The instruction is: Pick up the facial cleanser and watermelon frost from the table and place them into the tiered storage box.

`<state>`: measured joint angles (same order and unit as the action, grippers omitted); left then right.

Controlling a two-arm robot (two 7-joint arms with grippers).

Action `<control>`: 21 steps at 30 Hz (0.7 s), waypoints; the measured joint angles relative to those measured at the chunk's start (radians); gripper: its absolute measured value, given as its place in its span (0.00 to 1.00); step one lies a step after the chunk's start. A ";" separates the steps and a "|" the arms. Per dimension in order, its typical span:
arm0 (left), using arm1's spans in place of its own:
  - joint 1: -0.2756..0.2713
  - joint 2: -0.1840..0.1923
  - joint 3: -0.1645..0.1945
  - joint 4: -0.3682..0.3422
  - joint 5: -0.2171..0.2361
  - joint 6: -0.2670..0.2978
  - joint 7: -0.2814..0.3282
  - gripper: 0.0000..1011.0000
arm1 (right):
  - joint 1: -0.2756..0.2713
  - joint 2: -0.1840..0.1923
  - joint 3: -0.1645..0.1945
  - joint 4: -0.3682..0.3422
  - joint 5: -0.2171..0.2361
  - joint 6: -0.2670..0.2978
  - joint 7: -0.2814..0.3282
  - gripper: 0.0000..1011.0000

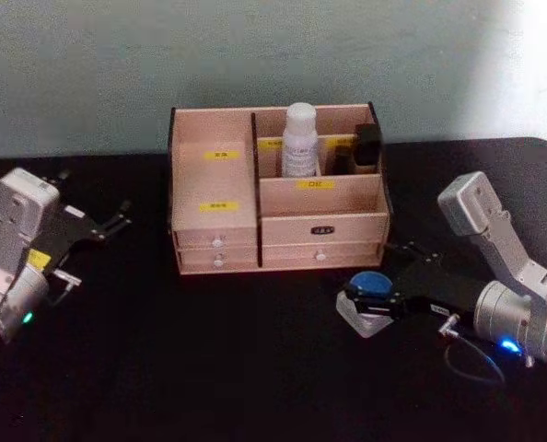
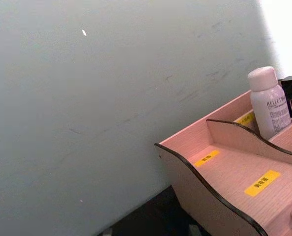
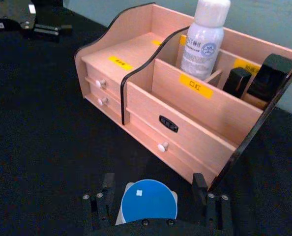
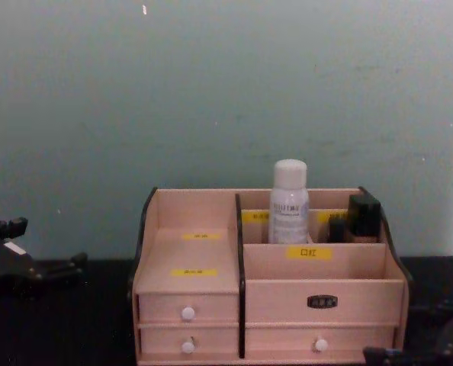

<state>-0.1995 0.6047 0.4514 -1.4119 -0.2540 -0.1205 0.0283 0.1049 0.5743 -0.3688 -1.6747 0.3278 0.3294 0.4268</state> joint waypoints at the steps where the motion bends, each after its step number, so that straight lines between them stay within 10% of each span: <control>1: 0.000 0.000 0.000 0.000 0.000 0.000 0.000 0.99 | -0.002 0.002 0.000 -0.001 0.000 0.001 0.000 0.99; 21: 0.000 0.000 0.000 0.000 0.000 0.000 0.000 0.99 | -0.014 0.008 -0.003 0.002 0.005 0.009 -0.005 0.99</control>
<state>-0.1995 0.6047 0.4514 -1.4119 -0.2539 -0.1205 0.0282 0.0907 0.5820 -0.3717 -1.6724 0.3327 0.3385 0.4221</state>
